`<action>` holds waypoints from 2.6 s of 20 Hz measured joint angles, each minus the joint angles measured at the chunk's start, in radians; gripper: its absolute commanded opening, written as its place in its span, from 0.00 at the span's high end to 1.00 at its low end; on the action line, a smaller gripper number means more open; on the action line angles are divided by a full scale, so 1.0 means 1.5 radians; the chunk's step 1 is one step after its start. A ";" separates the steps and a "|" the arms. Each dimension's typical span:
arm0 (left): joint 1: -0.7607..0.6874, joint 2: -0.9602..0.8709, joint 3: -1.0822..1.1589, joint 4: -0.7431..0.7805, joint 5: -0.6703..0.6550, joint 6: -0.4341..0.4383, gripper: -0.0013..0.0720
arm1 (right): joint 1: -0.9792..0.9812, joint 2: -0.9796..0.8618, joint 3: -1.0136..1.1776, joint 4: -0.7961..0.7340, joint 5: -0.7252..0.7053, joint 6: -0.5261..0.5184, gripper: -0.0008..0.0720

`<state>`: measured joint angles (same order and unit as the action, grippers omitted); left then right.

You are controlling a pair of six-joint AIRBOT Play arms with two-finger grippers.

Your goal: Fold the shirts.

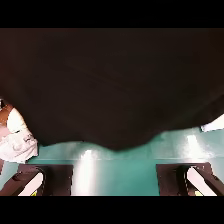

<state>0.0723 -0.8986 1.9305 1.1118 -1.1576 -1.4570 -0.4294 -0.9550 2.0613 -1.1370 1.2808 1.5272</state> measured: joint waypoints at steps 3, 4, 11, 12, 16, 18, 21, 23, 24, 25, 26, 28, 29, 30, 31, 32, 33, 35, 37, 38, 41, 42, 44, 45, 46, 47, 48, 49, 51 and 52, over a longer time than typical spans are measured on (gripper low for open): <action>0.000 -0.086 -0.068 0.007 -0.089 -0.004 0.95 | 0.015 -0.100 -0.009 0.000 0.109 0.024 0.97; 0.000 -0.123 -0.082 0.009 -0.110 -0.006 0.95 | 0.026 -0.133 -0.029 0.000 0.135 0.029 0.97; 0.001 -0.356 -0.115 0.009 -0.117 -0.003 0.95 | 0.120 -0.335 -0.170 0.005 0.082 0.040 0.97; 0.001 -0.381 -0.116 0.009 -0.099 0.002 0.95 | 0.132 -0.361 -0.180 0.006 0.041 0.041 0.97; 0.001 -0.452 -0.118 0.004 0.019 0.027 0.95 | 0.175 -0.446 -0.199 0.008 -0.127 0.041 0.97; 0.000 -0.474 -0.118 0.003 0.082 0.037 0.95 | 0.192 -0.474 -0.203 0.007 -0.206 0.041 0.97; 0.000 -0.492 -0.118 0.000 0.162 0.045 0.95 | 0.206 -0.498 -0.205 0.008 -0.303 0.041 0.97; 0.000 -0.505 -0.119 0.000 0.187 0.048 0.95 | 0.208 -0.506 -0.206 0.004 -0.344 0.039 0.97; 0.000 -0.512 -0.118 0.000 0.191 0.051 0.95 | 0.208 -0.508 -0.206 -0.003 -0.353 0.038 0.97; 0.000 -0.520 -0.119 0.001 0.188 0.055 0.95 | 0.208 -0.510 -0.206 -0.017 -0.353 0.037 0.97; 0.000 -0.526 -0.119 0.002 0.180 0.058 0.95 | 0.207 -0.511 -0.206 -0.032 -0.348 0.035 0.97; 0.000 -0.537 -0.119 0.004 0.150 0.068 0.95 | 0.207 -0.513 -0.207 -0.073 -0.319 0.032 0.97; 0.000 -0.540 -0.121 0.006 0.132 0.073 0.95 | 0.208 -0.514 -0.207 -0.094 -0.298 0.029 0.97; 0.000 -0.542 -0.124 0.009 0.114 0.077 0.95 | 0.209 -0.514 -0.208 -0.111 -0.278 0.028 0.97; 0.000 -0.544 -0.130 0.012 0.098 0.080 0.95 | 0.210 -0.514 -0.211 -0.129 -0.257 0.027 0.97; 0.000 -0.546 -0.142 0.017 0.078 0.082 0.95 | 0.210 -0.514 -0.216 -0.144 -0.234 0.026 0.97; 0.000 -0.547 -0.155 0.019 0.065 0.083 0.95 | 0.211 -0.514 -0.224 -0.157 -0.215 0.025 0.97; 0.000 -0.548 -0.174 0.021 0.052 0.085 0.95 | 0.213 -0.514 -0.235 -0.168 -0.197 0.025 0.97; 0.000 -0.549 -0.221 0.024 0.036 0.087 0.95 | 0.213 -0.514 -0.269 -0.184 -0.164 0.024 0.96; 0.000 -0.549 -0.234 0.025 0.032 0.087 0.95 | 0.214 -0.514 -0.279 -0.185 -0.156 0.024 0.95; 0.000 -0.549 -0.253 0.028 0.020 0.085 0.22 | 0.214 -0.514 -0.297 -0.174 -0.132 0.023 0.53; 0.001 -0.549 -0.256 0.029 0.009 0.084 0.14 | 0.213 -0.513 -0.298 -0.167 -0.120 0.023 0.53; 0.001 -0.549 -0.253 0.029 -0.025 0.079 0.14 | 0.213 -0.513 -0.292 -0.157 -0.087 0.023 0.53; 0.001 -0.548 -0.249 0.030 -0.046 0.076 0.14 | 0.212 -0.512 -0.285 -0.153 -0.066 0.023 0.53; 0.004 -0.543 -0.245 0.034 -0.071 0.074 0.14 | 0.209 -0.508 -0.278 -0.151 -0.039 0.021 0.53; 0.009 -0.536 -0.243 0.038 -0.092 0.072 0.14 | 0.206 -0.502 -0.273 -0.151 -0.009 0.014 0.53; 0.017 -0.525 -0.243 0.039 -0.110 0.070 0.14 | 0.203 -0.493 -0.271 -0.149 0.019 0.007 0.53; 0.025 -0.509 -0.250 0.039 -0.126 0.069 0.14 | 0.201 -0.479 -0.276 -0.147 0.043 -0.002 0.54; 0.041 -0.467 -0.287 0.039 -0.146 0.068 0.14 | 0.197 -0.438 -0.306 -0.146 0.076 -0.019 0.54; 0.048 -0.438 -0.320 0.039 -0.150 0.068 0.14 | 0.196 -0.415 -0.327 -0.146 0.087 -0.027 0.54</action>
<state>0.1448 -1.5558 1.4509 1.1706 -1.3830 -1.3548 -0.1360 -1.5772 1.5711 -1.3560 1.4113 1.4872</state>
